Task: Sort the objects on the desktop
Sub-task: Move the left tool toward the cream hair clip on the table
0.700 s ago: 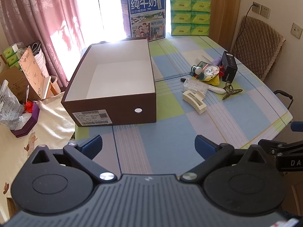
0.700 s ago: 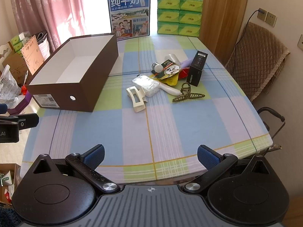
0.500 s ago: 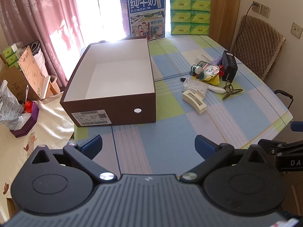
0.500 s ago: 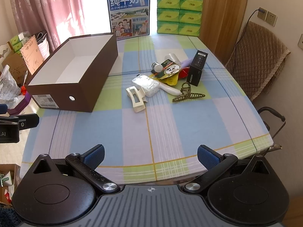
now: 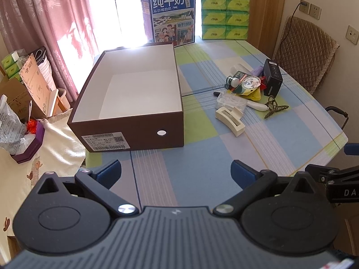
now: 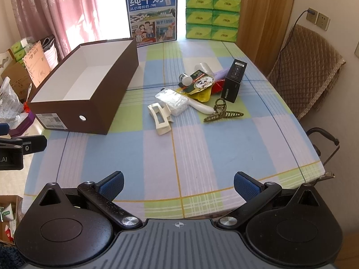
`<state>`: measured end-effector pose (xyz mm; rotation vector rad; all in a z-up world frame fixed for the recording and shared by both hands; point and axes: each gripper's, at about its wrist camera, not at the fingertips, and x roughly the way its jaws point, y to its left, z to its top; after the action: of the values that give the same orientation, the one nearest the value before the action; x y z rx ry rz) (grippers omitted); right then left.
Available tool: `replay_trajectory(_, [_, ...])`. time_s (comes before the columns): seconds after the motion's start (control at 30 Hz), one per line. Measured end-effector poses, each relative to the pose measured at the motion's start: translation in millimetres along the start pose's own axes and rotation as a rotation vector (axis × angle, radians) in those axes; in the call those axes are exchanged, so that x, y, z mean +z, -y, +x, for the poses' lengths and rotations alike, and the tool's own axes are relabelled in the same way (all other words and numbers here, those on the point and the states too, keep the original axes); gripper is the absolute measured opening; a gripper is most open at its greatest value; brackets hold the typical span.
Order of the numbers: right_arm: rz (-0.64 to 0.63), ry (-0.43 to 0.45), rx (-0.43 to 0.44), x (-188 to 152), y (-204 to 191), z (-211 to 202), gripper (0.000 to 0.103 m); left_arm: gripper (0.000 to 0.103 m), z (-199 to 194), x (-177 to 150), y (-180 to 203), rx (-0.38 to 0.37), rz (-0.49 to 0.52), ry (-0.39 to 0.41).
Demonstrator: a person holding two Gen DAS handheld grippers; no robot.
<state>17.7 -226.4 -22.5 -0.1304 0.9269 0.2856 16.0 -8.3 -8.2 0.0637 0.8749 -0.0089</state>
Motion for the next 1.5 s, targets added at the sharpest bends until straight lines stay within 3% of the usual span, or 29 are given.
replay_trajectory(0.63, [-0.012,-0.015,0.061,29,28,29,0.101,0.102,33,28,25,-0.029,0.010,-0.036])
replay_trajectory(1.0, [0.027,-0.056,0.186,50,69,50,0.101,0.102,63,49,60,-0.055,0.005,-0.048])
replay_trajectory(1.27, [0.000,-0.050,0.203,67,93,60,0.101,0.102,84,66,85,-0.059,0.003,-0.056])
replay_trajectory(1.5, [-0.022,0.020,0.267,79,116,66,0.101,0.102,99,76,106,-0.064,-0.013,-0.057])
